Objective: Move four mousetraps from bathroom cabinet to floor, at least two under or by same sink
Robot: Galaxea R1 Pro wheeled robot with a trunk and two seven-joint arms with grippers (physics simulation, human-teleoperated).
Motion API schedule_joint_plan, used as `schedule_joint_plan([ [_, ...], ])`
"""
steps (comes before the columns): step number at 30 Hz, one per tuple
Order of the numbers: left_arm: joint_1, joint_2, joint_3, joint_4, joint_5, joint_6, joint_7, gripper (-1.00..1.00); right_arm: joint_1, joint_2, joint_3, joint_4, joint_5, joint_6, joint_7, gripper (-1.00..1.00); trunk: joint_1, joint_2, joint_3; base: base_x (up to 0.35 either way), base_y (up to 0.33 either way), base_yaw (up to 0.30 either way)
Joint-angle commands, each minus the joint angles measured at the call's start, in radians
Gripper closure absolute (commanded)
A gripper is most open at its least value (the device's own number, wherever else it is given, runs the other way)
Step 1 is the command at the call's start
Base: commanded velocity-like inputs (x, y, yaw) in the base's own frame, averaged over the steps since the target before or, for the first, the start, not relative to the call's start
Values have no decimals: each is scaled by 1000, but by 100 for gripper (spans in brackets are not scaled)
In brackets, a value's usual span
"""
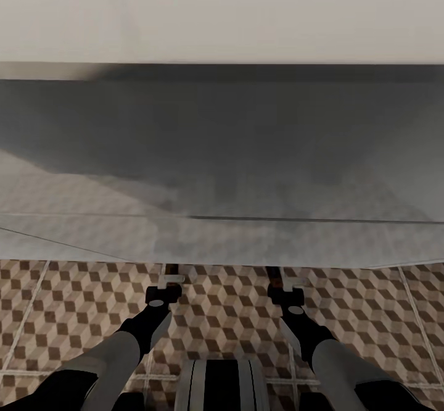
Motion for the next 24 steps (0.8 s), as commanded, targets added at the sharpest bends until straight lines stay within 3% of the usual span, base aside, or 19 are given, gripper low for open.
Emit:
schedule_joint_plan([
  [1,-1,0,-7,1,-5,-1,9,100,-1,0,9,1,-3,-3,-11,100,0,0,0,0,0,0],
  [24,-1,1,-8,1,-5,-1,8,100,-1,0,10,1,-2,-6,-11,100,0,0,0,0,0,0],
])
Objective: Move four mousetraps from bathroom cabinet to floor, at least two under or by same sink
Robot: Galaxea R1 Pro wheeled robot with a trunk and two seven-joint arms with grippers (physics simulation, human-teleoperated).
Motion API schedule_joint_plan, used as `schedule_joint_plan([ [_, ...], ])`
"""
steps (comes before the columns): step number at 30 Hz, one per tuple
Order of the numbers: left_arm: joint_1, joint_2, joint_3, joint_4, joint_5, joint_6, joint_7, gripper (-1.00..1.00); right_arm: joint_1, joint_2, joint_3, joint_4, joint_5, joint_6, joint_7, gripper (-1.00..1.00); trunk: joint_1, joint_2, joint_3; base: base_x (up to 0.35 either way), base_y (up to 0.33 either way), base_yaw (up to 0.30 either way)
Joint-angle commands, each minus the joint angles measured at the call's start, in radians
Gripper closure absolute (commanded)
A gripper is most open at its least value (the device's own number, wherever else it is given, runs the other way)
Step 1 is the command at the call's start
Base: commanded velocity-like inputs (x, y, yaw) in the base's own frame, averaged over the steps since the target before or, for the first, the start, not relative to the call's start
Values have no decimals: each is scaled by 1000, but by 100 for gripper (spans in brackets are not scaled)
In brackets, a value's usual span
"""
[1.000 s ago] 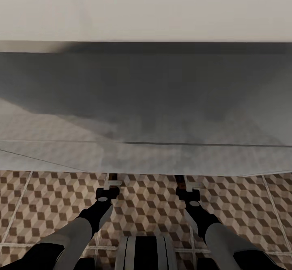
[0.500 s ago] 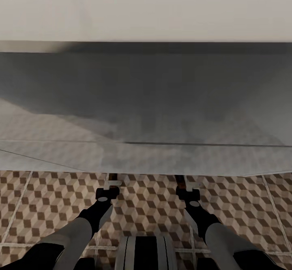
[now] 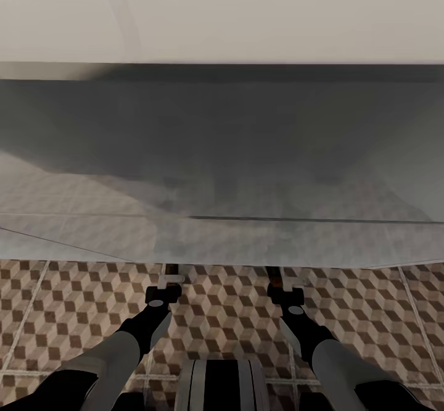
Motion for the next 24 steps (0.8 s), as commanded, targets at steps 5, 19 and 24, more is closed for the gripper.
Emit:
schedule_joint_plan([
  [5,-1,-1,-6,1,-6,-1,10,100,-1,0,9,1,-3,-1,-11,100,0,0,0,0,0,0],
  [19,-1,0,-7,1,-6,-1,10,100,0,0,9,1,-3,0,-11,100,0,0,0,56,0,0],
  [24,-1,0,-7,1,-6,-1,10,100,0,0,9,1,-3,-1,-10,100,0,0,0,133,0,0],
])
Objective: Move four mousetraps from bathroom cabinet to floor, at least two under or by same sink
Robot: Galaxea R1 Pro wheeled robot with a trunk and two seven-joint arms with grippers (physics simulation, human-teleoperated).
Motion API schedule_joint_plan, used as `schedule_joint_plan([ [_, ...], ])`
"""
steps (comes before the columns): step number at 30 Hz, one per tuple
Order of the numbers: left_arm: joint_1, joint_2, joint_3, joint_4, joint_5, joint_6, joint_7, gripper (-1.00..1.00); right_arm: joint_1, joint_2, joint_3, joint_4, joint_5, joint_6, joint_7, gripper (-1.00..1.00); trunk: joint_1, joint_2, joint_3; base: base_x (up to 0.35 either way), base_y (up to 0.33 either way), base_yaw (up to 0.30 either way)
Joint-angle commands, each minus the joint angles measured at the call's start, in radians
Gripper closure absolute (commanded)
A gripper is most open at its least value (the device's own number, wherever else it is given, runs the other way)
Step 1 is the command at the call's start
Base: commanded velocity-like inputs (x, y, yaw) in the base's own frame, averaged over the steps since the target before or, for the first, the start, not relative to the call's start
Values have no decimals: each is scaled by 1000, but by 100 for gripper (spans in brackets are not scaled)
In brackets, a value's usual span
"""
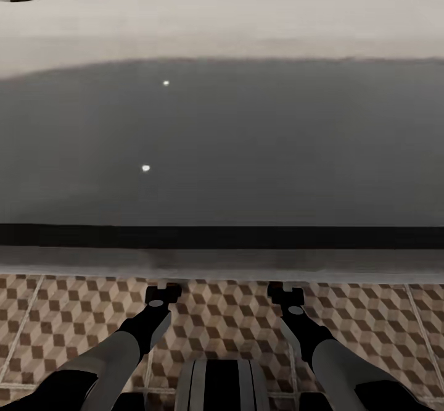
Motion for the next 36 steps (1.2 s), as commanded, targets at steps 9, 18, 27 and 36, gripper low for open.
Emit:
schedule_joint_plan([
  [9,-1,0,-6,1,-5,-1,9,100,0,0,9,1,-3,-2,-11,100,0,0,0,18,0,0],
  [18,-1,0,-6,1,-5,-1,9,100,-1,0,9,1,-3,-2,-11,100,0,0,0,1,0,0],
  [27,-1,0,-7,1,-5,-1,8,100,-1,0,9,1,-3,-2,-11,100,0,0,0,0,0,0],
  [36,-1,1,-10,3,-5,-15,5,100,-1,0,10,1,-3,-3,-11,100,0,0,0,0,0,0],
])
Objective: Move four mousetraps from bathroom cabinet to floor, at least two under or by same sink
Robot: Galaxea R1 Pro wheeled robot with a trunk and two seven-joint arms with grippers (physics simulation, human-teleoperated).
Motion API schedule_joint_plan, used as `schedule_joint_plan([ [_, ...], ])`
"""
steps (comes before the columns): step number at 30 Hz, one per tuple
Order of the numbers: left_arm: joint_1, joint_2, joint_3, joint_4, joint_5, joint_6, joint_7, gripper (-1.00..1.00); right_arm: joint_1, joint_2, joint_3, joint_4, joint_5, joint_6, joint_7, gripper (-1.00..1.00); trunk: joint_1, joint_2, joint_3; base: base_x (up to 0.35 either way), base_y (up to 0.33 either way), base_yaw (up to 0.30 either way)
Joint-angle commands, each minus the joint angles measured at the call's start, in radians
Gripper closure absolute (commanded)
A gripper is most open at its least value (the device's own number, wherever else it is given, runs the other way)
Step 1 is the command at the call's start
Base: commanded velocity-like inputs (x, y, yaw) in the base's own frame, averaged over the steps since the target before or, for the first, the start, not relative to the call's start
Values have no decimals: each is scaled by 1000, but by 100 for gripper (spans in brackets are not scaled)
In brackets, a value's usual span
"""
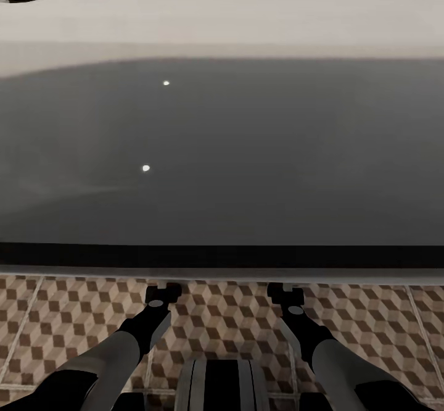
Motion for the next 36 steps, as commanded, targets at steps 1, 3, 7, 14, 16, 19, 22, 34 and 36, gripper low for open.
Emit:
schedule_joint_plan([
  [1,-1,0,-8,2,-5,-3,9,100,-1,0,9,1,-3,-2,-11,100,0,0,0,0,0,0],
  [3,-1,1,-9,2,-5,-4,7,100,-1,0,9,1,-3,-2,-11,100,0,0,0,0,0,0],
  [7,-1,1,-10,3,-5,-5,-5,100,-1,0,8,1,-3,-2,-11,100,0,0,0,0,0,0],
  [14,-1,2,-11,8,-5,-6,-21,100,0,0,8,1,-3,-2,-11,100,0,0,0,0,0,0],
  [16,-1,2,-11,8,-5,-6,-23,100,-1,0,8,1,-3,-2,-11,100,0,0,0,0,0,0],
  [19,-1,2,-11,9,-5,-6,-23,100,0,0,8,1,-3,-2,-11,100,0,0,0,0,0,0],
  [22,-1,2,-11,11,-4,-6,-24,100,0,0,8,1,-4,-2,-11,100,0,0,0,0,0,0],
  [34,-1,3,-11,13,-2,-5,-24,100,0,0,8,12,-8,-1,-10,100,0,0,0,0,0,0],
  [36,-1,2,-11,13,-2,-5,-24,100,0,0,8,15,-8,-1,-10,100,0,0,0,0,0,0],
])
